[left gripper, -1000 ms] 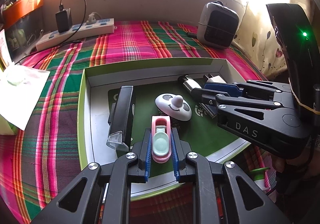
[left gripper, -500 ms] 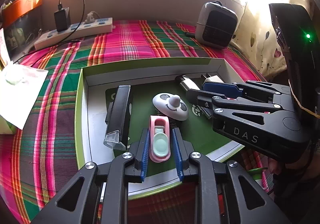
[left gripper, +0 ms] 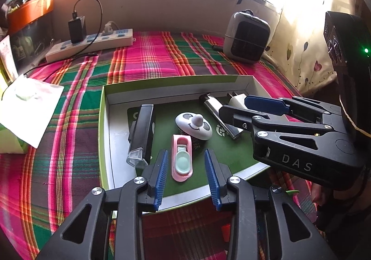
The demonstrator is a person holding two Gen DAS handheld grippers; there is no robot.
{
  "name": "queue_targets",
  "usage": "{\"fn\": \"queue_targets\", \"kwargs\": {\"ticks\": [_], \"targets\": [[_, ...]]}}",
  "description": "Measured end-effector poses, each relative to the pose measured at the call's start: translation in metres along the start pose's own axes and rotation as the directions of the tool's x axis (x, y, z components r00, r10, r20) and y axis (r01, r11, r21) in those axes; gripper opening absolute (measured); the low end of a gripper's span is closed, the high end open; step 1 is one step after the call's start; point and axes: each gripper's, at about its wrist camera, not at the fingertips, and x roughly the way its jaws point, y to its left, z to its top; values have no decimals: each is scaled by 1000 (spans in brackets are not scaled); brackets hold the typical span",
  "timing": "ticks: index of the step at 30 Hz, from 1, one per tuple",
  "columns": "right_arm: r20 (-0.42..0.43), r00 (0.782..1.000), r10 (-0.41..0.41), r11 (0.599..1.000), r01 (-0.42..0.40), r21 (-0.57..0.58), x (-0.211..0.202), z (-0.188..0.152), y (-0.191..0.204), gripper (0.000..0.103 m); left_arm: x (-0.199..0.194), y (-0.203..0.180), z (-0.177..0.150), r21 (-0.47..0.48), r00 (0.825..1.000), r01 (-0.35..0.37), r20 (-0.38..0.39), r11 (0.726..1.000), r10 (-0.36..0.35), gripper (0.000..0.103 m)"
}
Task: Organize rigid objects
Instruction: 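Withdraw both open grippers from the box toward the remaining items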
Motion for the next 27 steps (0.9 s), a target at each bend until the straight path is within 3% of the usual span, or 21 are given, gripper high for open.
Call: {"fn": "queue_targets", "kwargs": {"ticks": [12,27], "targets": [[56,998,2,999,-4,35,-40,-14,6,47,-40,-2,-10,4,999,12,48,1000,-12,32],[69,997,-23,989,13,145,-89,-75,-1,47,-68,-4,-41,-25,996,67,56,997,-65,33]]}}
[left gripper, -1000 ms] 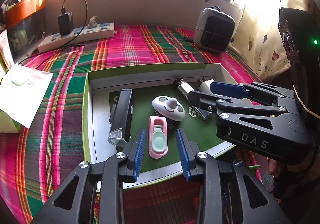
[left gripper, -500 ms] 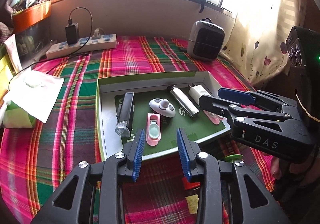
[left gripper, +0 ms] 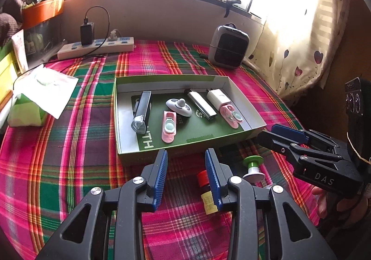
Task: Organize rigid objects
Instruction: 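Withdraw both open grippers from the box toward the remaining items, then close the right gripper on the white round-capped container, then close the left gripper on the brown red-capped bottle while the right holds the container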
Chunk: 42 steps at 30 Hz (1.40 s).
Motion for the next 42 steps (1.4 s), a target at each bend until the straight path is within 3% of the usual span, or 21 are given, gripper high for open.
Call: {"fn": "queue_targets", "kwargs": {"ticks": [10,15,25,29,32,33,35,37,42], "targets": [[-43,999,-27,997,30,64,-13,-48,-7,47,-3,1,-25,-9,999,42,-24,999,-42,33],[-65,995,-70,997,72,22,-9,-63,4,48,-3,3,-34,-18,997,68,-35,998,-69,33],[-93,991,-92,995,96,40,1,-75,9,48,-3,11,-41,-52,993,98,-60,994,-101,33],[-89,984,-152,988,153,1,2,-76,11,48,0,10,-41,-65,990,115,-69,991,-120,33],[-83,985,-154,988,154,1,1,-79,9,47,2,6,-40,-61,990,116,-73,991,-121,33],[-82,985,-155,988,155,0,0,-79,9,45,2,5,-40,-59,990,114,-74,992,-119,33],[-75,982,-175,985,175,-5,-2,-80,7,30,3,2,-39,-58,990,112,-77,992,-117,38],[-71,982,-177,984,177,3,-4,-81,3,28,4,0,-38,-61,989,118,-79,991,-123,49],[-65,986,-153,987,155,28,-8,-83,-8,28,8,-12,-36,-46,989,116,-85,992,-119,50]]}}
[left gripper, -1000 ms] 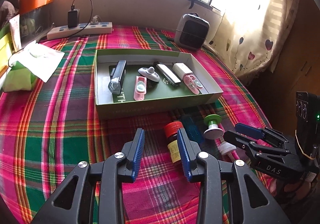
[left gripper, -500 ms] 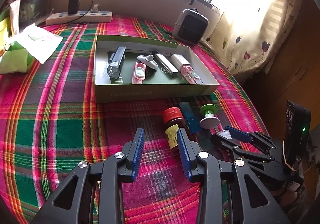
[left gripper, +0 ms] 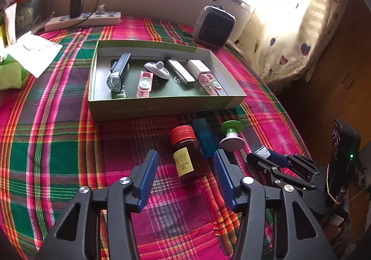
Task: Organize rigid objects
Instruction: 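Close the left gripper on the brown red-capped bottle while the right holds the container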
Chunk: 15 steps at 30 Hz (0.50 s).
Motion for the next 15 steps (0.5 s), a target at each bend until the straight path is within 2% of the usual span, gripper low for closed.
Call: {"fn": "queue_targets", "kwargs": {"ticks": [15], "targets": [[9,1000,-2,998,1,59,-7,-5,-35,28,26,-22,0,54,993,-110,-28,992,112,50]]}}
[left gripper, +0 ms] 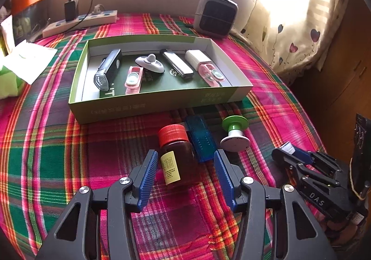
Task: Organize rigid objects
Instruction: 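Close the left gripper on the brown red-capped bottle while the right holds the container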
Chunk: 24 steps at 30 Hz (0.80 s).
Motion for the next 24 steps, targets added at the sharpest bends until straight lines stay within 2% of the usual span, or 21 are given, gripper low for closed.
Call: {"fn": "queue_targets", "kwargs": {"ticks": [7,18,21,24], "targets": [[1,1000,9,1000,-9,1,0,-1,-2,28,7,3,0,0,999,-40,-7,999,40,50],[0,1000,3,1000,-3,-2,1,0,0,28,7,13,-1,-11,999,-47,2,999,47,49],[-1,1000,-3,1000,3,-5,2,1,1,28,7,14,-1,-13,999,-50,7,999,50,45],[-1,1000,-7,1000,7,-7,3,1,2,28,7,17,-1,-14,998,-58,11,998,58,37]]}}
